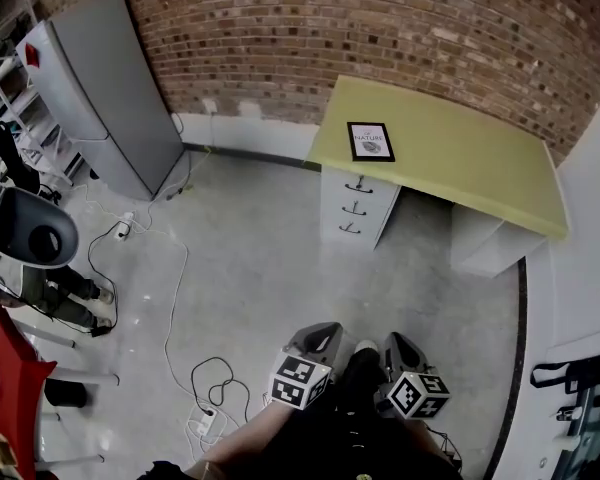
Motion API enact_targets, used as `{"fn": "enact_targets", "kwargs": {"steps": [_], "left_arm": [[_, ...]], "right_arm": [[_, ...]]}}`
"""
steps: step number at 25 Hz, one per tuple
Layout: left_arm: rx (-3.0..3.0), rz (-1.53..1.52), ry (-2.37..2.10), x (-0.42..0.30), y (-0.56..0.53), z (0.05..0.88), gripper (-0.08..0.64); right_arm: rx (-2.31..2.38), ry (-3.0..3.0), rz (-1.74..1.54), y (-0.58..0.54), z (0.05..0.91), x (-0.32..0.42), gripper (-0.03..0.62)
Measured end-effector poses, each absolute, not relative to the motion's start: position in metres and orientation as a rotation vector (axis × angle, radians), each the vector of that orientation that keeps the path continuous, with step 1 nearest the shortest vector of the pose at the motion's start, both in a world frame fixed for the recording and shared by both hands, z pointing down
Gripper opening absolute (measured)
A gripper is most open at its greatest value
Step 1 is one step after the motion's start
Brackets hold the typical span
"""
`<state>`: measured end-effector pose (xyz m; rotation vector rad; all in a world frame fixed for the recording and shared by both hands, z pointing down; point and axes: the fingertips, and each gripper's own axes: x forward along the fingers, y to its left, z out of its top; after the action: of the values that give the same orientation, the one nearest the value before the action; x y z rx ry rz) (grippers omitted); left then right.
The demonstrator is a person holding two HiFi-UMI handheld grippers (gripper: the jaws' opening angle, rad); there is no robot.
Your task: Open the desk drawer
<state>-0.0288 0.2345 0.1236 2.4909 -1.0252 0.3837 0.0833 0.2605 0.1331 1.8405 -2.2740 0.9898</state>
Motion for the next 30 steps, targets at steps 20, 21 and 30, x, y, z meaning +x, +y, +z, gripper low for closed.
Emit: {"fn": "enact_targets", "kwargs": {"steps": [20,21,30], "left_arm": [[2.476,0.444,-1.067,-0.013,0.178,0.135,0.009],[2.472,0.456,-1.059,-0.01,0.174,0.138,0.009],[2.43,0.452,-1.053,0.011,0.098,0.145,0.009]], "right_arm": [[1.731,-2.361,1.024,0.187,0.143,0.084,0.014],[1.722,-2.359,1.029,0.181,0.144,0.085,0.014],[1.778,-2.294,1.06,0.107,0.148,0.126,0.014]]}}
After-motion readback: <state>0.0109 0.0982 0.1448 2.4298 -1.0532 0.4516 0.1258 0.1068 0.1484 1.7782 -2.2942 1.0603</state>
